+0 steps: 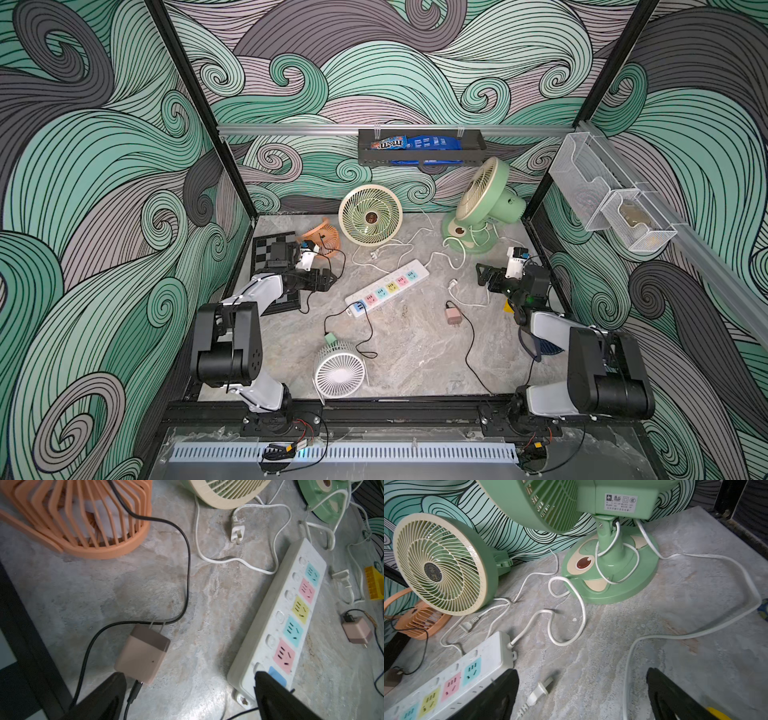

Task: Unplug the desk fan from the power strip
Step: Reset both arms

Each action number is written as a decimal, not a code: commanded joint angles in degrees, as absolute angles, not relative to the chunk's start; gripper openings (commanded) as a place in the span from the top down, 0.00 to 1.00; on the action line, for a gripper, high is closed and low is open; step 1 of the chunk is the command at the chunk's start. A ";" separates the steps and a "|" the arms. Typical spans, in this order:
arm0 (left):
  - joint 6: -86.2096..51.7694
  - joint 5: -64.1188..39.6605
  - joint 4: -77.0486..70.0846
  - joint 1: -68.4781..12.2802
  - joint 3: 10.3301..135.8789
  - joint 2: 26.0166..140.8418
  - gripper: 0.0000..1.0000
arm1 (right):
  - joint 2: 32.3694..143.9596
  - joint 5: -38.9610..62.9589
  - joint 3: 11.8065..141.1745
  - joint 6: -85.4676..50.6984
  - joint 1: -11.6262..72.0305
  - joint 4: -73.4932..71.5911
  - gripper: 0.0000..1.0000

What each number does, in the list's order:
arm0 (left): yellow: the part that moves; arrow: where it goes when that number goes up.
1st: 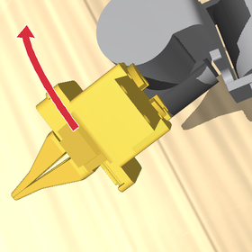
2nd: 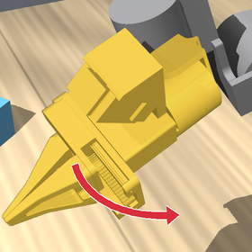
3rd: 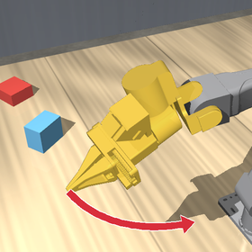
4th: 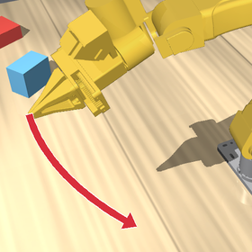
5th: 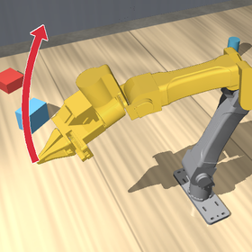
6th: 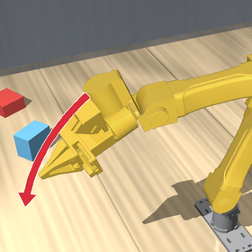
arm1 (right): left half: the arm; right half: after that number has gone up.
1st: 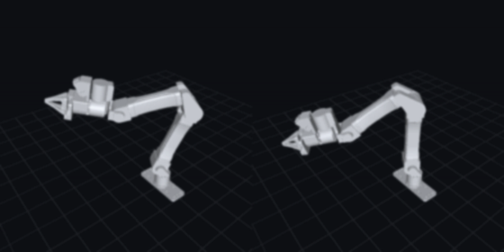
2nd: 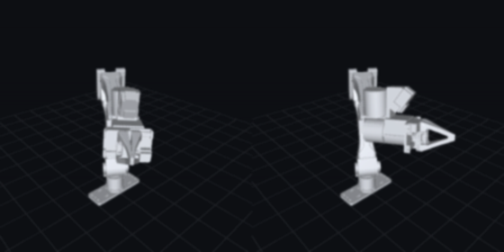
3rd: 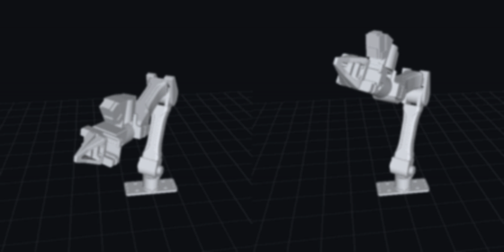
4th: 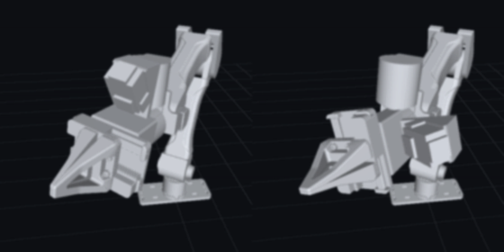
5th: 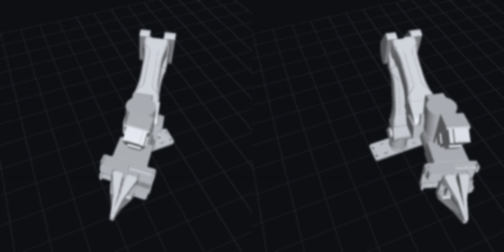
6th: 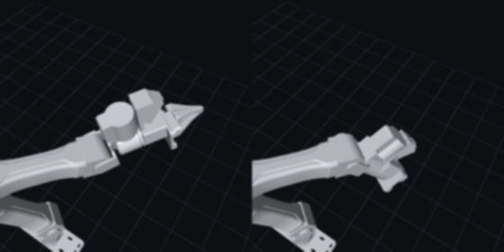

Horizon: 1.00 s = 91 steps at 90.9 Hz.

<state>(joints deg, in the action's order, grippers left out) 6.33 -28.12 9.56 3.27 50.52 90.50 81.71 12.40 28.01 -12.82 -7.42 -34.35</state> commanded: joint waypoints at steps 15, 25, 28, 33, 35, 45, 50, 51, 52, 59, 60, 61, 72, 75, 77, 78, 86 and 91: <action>4.16 -28.06 -13.40 5.70 40.14 86.14 0.01 | 80.10 7.87 20.99 -9.37 -7.66 -52.40 0.01; 3.18 -27.88 -23.25 5.64 34.75 85.95 0.01 | 81.33 7.12 18.39 -8.92 -7.31 -58.55 0.01; 2.79 -27.24 -26.35 5.73 33.37 85.85 0.01 | 82.03 6.77 17.54 -9.10 -7.07 -60.69 0.01; 2.63 -25.72 -31.13 5.71 30.87 85.26 0.01 | 83.40 6.55 16.07 -8.83 -6.40 -64.57 0.01; 2.66 -25.08 -33.97 5.76 29.69 85.12 0.01 | 84.00 5.81 15.57 -8.27 -5.95 -66.44 0.01; 3.18 -22.33 -49.57 5.72 22.18 85.28 0.01 | 85.05 1.74 14.23 -3.75 -1.07 -70.56 0.01; 3.35 -22.27 -55.85 5.71 18.57 86.33 0.01 | 85.78 0.34 13.63 -1.27 1.08 -72.92 0.01; 3.39 -22.16 -57.41 5.71 18.08 86.67 0.01 | 86.04 0.13 13.54 -0.90 1.46 -73.68 0.01; 3.45 -22.11 -58.90 5.71 17.30 87.10 0.01 | 86.35 -0.16 13.27 -0.49 1.87 -74.41 0.01; 3.00 -21.15 -71.11 5.76 13.19 91.40 0.01 | 88.78 -1.72 11.53 1.34 3.97 -79.84 0.01; 2.90 -20.90 -72.65 5.74 12.71 92.20 0.01 | 89.08 -2.00 11.26 1.46 4.18 -80.70 0.01; 2.81 -20.69 -74.95 5.73 12.11 93.03 0.01 | 89.37 -2.23 10.95 1.61 4.38 -81.57 0.01; 1.73 -17.75 -76.29 5.83 11.50 92.63 0.01 | 90.33 -3.92 9.53 2.38 5.35 -84.60 0.01; 1.78 -17.47 -77.10 5.80 11.07 92.86 0.01 | 90.61 -4.25 9.55 2.19 5.32 -85.36 0.01; 1.65 -17.09 -77.81 5.85 10.77 93.53 0.01 | 90.70 -4.53 9.59 2.08 5.35 -85.26 0.01; 1.57 -16.94 -78.72 5.82 10.66 93.87 0.01 | 90.66 -4.77 9.59 2.05 5.36 -85.08 0.01; 0.26 -13.69 -78.84 5.81 11.62 94.47 0.01 | 90.75 -6.14 9.82 1.42 5.28 -84.96 0.01; -0.09 -13.07 -78.02 5.95 11.71 94.14 0.01 | 90.64 -6.92 11.38 0.98 5.36 -81.40 0.01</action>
